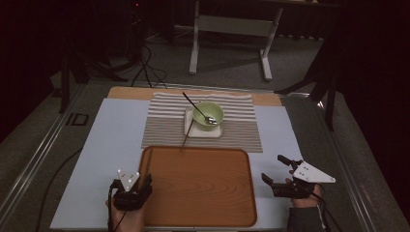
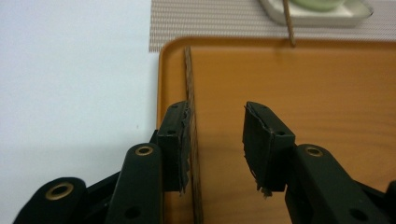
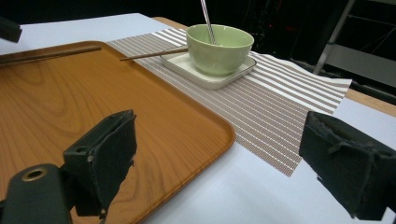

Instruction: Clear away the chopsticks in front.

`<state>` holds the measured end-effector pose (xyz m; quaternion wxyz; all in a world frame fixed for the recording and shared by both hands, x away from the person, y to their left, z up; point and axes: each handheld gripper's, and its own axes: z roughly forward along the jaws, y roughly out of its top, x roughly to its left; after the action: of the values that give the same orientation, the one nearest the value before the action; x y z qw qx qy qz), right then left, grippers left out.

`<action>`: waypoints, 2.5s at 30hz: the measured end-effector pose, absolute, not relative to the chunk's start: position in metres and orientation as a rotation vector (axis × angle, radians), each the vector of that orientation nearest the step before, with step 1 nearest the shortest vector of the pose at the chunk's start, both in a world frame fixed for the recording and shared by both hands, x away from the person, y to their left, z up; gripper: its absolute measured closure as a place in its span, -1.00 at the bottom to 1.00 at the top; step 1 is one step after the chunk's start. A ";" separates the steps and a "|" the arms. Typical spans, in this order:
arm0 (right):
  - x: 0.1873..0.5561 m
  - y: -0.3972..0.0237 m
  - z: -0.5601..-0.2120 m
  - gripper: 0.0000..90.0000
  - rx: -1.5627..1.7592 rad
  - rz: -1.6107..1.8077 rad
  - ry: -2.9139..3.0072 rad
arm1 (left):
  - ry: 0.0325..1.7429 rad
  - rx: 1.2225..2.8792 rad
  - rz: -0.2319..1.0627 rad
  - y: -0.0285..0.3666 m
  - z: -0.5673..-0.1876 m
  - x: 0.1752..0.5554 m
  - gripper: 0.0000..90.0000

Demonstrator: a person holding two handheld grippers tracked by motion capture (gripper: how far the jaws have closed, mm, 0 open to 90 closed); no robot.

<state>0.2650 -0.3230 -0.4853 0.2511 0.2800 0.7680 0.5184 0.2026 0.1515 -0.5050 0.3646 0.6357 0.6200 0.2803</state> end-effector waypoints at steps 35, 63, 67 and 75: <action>0.266 -0.323 -0.486 -0.76 0.761 1.413 2.091 | 1.420 1.697 0.628 0.147 -0.480 0.279 0.36; 0.266 -0.323 -0.485 -0.76 0.754 1.411 2.095 | 1.242 1.759 0.644 0.122 -0.495 0.342 0.32; 0.266 -0.323 -0.485 -0.76 0.758 1.410 2.097 | 1.219 1.790 0.630 0.114 -0.499 0.348 0.32; 0.266 -0.323 -0.485 -0.76 0.757 1.410 2.098 | 1.207 1.843 0.604 0.108 -0.504 0.360 0.32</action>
<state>0.2661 -0.3230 -0.4855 0.2487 0.2778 0.7701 0.5175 0.3604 0.1083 -0.5037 0.4155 0.7340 0.4806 0.2404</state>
